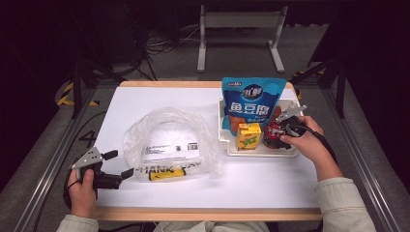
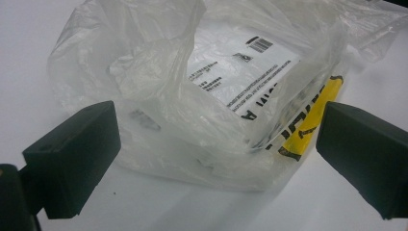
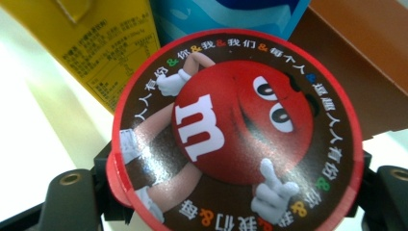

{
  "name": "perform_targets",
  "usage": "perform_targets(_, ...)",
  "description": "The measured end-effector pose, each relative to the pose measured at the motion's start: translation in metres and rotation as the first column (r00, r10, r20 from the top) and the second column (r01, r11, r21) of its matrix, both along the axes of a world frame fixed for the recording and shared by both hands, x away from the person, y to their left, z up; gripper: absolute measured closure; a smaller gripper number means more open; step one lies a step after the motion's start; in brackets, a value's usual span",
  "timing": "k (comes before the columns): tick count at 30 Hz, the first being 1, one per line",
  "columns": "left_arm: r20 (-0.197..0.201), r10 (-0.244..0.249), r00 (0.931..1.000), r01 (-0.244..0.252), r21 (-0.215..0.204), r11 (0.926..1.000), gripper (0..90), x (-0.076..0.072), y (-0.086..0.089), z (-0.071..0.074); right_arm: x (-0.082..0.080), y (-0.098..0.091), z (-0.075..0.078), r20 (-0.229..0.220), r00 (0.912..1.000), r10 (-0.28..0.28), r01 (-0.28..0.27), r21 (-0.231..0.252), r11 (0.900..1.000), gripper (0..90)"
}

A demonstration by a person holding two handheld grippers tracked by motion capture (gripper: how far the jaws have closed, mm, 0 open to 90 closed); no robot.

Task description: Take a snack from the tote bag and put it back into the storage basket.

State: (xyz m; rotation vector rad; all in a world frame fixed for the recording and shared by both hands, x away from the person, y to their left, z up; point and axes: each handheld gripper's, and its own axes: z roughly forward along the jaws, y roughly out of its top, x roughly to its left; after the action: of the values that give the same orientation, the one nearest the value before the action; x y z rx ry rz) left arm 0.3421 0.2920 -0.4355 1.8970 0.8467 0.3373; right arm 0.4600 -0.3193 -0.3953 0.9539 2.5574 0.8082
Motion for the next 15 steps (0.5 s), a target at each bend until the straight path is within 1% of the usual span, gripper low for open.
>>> perform_targets(5, -0.001, -0.001, 1.0, 0.001, 0.0, 1.0, 2.4, 0.0001, -0.0001, 0.0, 0.0018, 0.0013, -0.0026, -0.009, 0.9999, -0.007, 0.007, 0.0, 1.0, 25.5)
perform_targets(8, -0.001, 0.0, 1.0, 0.0, -0.003, 1.0, 2.3, 0.0, 0.0, -0.0001, 0.0028, 0.0018, -0.0041, -0.015, 0.9998, -0.01, 0.009, -0.013, 0.9999, 25.5)
perform_targets(15, -0.001, -0.001, 1.0, 0.001, -0.001, 1.0, 2.3, 0.0001, -0.0001, 0.0, 0.0042, 0.0032, -0.0061, -0.026, 0.9997, -0.004, 0.004, -0.024, 0.9997, 25.5)
